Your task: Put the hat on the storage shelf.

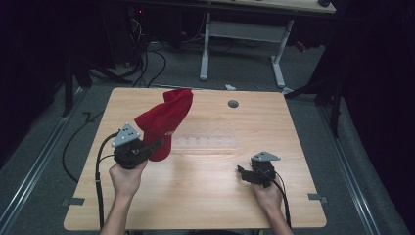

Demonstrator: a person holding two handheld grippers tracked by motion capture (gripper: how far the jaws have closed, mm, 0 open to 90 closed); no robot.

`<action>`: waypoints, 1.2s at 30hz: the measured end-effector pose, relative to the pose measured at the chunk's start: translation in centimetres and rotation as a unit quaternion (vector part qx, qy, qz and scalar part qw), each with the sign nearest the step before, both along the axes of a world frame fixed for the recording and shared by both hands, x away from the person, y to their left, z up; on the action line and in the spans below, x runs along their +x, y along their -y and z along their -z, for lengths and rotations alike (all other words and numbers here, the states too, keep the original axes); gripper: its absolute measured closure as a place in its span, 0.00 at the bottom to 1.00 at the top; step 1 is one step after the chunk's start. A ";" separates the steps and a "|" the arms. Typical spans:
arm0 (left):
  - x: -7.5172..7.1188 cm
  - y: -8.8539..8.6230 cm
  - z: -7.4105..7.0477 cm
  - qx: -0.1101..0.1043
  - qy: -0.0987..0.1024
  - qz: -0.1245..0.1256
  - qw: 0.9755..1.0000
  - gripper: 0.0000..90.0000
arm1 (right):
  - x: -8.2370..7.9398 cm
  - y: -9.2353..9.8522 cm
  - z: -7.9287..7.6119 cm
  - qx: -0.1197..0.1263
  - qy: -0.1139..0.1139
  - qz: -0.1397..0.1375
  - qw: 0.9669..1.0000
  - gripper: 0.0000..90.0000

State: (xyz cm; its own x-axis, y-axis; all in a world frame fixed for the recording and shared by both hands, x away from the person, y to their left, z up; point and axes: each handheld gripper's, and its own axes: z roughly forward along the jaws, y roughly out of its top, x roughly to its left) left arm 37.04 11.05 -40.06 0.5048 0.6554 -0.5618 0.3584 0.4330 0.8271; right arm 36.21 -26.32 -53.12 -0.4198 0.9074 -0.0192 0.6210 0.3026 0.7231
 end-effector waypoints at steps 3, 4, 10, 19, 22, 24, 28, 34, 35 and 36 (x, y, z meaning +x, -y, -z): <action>0.6 0.1 -0.1 0.003 0.002 -0.003 1.000 0.94 | 0.0 0.0 0.0 0.000 0.000 0.000 1.000 0.38; 0.8 0.2 -0.2 0.003 0.004 -0.004 1.000 0.94 | 0.0 0.0 0.0 0.000 0.000 0.000 1.000 0.38; 2.0 0.1 -0.1 0.006 0.003 -0.014 1.000 0.94 | 0.0 0.0 0.0 0.000 0.000 0.000 1.000 0.38; 3.0 -0.2 0.0 0.005 0.008 -0.028 1.000 0.94 | 0.0 0.0 0.0 0.000 0.000 0.000 1.000 0.38; 3.3 -0.3 -0.1 0.002 0.010 -0.034 0.999 0.94 | 0.0 0.0 0.0 0.000 0.000 0.000 1.000 0.38; 3.4 -0.4 -0.1 0.001 0.014 -0.035 0.999 0.94 | 0.0 0.0 0.0 0.000 0.000 -0.001 1.000 0.38; 3.9 -0.4 -0.2 -0.012 0.013 -0.035 0.999 0.94 | 0.0 0.0 0.0 0.000 0.000 -0.001 1.000 0.37; 4.8 -0.4 0.2 -0.027 0.008 -0.037 0.999 0.94 | 0.0 0.0 0.0 0.000 -0.001 -0.001 1.000 0.37; 4.9 -0.4 0.2 -0.028 0.008 -0.038 0.999 0.94 | 0.0 0.0 0.0 0.000 -0.001 -0.001 1.000 0.37; 5.1 -0.4 0.3 -0.031 0.007 -0.039 0.999 0.94 | 0.0 0.0 0.0 0.000 0.000 -0.001 1.000 0.37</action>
